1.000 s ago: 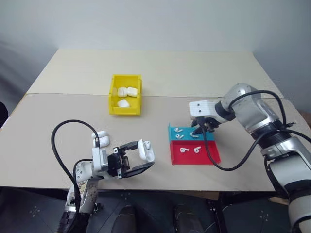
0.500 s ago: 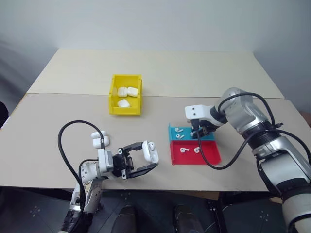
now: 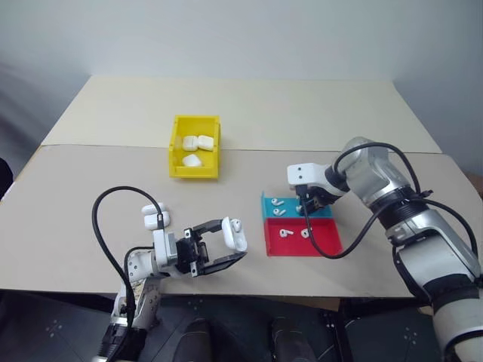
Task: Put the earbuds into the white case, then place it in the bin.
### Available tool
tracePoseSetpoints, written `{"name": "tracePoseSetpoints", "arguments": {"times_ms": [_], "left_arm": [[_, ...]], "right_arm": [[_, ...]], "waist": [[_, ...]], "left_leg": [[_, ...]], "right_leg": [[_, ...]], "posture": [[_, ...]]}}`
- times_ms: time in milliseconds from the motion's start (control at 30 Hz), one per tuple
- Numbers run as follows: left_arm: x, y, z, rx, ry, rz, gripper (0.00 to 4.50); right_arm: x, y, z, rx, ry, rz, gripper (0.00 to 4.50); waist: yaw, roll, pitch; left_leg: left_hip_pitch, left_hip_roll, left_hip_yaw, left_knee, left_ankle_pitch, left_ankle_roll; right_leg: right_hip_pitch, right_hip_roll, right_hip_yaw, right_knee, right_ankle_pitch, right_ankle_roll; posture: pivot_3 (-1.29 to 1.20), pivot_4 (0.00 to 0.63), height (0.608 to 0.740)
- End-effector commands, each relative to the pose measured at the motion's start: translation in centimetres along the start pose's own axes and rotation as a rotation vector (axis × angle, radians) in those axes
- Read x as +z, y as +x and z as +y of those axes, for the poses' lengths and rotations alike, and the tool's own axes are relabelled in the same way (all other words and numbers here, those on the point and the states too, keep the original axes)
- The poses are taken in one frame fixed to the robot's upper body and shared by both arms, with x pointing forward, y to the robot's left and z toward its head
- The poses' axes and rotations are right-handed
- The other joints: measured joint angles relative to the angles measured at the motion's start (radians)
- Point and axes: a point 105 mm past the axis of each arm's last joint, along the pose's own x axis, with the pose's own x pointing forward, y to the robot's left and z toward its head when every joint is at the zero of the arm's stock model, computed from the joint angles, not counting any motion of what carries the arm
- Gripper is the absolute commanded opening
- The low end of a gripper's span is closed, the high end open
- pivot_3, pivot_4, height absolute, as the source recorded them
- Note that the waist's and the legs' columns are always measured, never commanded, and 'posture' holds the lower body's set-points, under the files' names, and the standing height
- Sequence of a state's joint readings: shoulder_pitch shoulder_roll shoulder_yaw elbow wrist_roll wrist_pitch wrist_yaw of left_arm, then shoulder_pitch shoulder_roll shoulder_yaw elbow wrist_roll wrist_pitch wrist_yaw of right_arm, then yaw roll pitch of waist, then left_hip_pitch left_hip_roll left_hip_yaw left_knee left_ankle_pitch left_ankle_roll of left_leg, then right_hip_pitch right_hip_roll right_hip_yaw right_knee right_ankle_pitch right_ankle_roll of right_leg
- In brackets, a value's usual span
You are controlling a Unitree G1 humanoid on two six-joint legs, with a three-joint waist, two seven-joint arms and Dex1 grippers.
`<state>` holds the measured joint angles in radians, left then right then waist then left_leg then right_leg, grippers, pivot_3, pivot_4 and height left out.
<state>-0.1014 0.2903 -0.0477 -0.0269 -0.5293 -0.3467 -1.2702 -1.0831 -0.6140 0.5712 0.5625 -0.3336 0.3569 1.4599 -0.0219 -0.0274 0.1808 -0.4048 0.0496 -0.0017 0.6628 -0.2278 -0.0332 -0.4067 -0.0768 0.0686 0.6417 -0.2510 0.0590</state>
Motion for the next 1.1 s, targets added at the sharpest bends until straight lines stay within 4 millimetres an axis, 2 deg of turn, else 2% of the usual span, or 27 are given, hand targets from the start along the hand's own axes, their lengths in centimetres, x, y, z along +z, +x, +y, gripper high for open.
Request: {"name": "tracePoseSetpoints", "arguments": {"times_ms": [33,200,233,333,667,767,900,933,1033,1100], "left_arm": [[0.4,0.4,0.0,-0.011,0.031,-0.016,2.77],[0.4,0.4,0.0,-0.009,0.034,-0.015,2.77],[0.4,0.4,0.0,-0.008,0.035,-0.016,2.77],[0.4,0.4,0.0,-0.006,0.034,-0.015,2.77],[0.5,0.5,0.1,-0.003,0.033,-0.016,2.77],[0.7,0.6,0.2,0.004,0.033,-0.023,2.77],[2.1,1.2,0.8,0.022,0.027,-0.074,2.77],[2.5,1.5,0.9,0.018,0.025,-0.095,2.77],[3.6,2.2,1.0,0.004,0.006,-0.149,2.77],[4.0,2.8,1.0,-0.011,-0.012,-0.177,2.77]], "right_arm": [[0.5,-1.1,-0.6,-0.029,-0.015,-0.007,1.87],[0.5,-1.0,-0.5,-0.023,-0.024,-0.005,1.87],[0.4,-0.9,-0.5,-0.026,-0.032,0.000,1.47],[0.3,-0.8,-0.5,-0.030,-0.041,0.005,0.66],[0.3,-0.8,-0.4,-0.050,-0.060,0.001,0.66],[0.9,-1.9,-0.7,-0.083,-0.060,-0.039,0.66],[2.3,-6.8,-1.2,-0.200,-0.002,-0.239,0.66],[2.9,-8.5,-1.1,-0.240,0.008,-0.337,0.66],[4.4,-13.1,-0.2,-0.335,0.049,-0.615,0.66],[5.1,-15.7,1.1,-0.377,0.054,-0.791,0.66]], "waist": [[0.000,0.000,0.000],[0.000,0.000,0.000],[0.000,0.000,0.000],[0.000,0.000,0.000],[0.000,0.000,0.000],[0.000,0.000,0.000],[0.005,0.001,0.001],[0.008,0.001,0.001],[0.009,0.001,0.001],[0.011,0.000,0.000]], "left_leg": [[0.000,0.000,0.000,0.000,0.000,0.000],[0.000,0.000,0.000,0.000,0.000,0.000],[0.000,0.000,0.000,0.000,0.000,0.000],[0.000,0.000,0.000,0.000,0.000,0.000],[0.000,0.000,0.000,0.000,0.000,0.000],[0.000,0.000,0.000,0.000,0.000,0.000],[-0.001,0.000,0.000,0.000,0.000,0.000],[-0.001,0.000,0.000,0.000,0.000,0.000],[-0.002,0.000,-0.001,0.000,0.000,0.000],[-0.001,0.000,-0.001,0.000,0.000,0.000]], "right_leg": [[0.000,0.000,0.000,0.000,0.000,0.000],[0.000,0.000,0.000,0.000,0.000,0.000],[0.000,0.000,0.000,0.000,0.000,0.000],[0.000,0.000,0.000,0.000,0.000,0.000],[0.000,0.000,0.000,0.000,0.000,0.000],[0.000,0.000,0.000,0.000,0.000,0.000],[-0.001,0.000,0.000,0.000,0.000,0.000],[-0.001,0.000,0.000,0.000,0.000,0.000],[0.000,0.000,0.000,-0.001,0.000,0.000],[0.000,0.000,-0.001,-0.001,0.000,0.000]], "posture": [[0.00,0.150,0.740],[0.00,0.150,0.740],[0.00,0.150,0.740],[0.00,0.150,0.740],[0.00,0.150,0.740],[0.00,0.150,0.740],[0.00,0.150,0.740],[0.00,0.150,0.740],[0.00,0.150,0.740],[0.00,0.150,0.740]]}}
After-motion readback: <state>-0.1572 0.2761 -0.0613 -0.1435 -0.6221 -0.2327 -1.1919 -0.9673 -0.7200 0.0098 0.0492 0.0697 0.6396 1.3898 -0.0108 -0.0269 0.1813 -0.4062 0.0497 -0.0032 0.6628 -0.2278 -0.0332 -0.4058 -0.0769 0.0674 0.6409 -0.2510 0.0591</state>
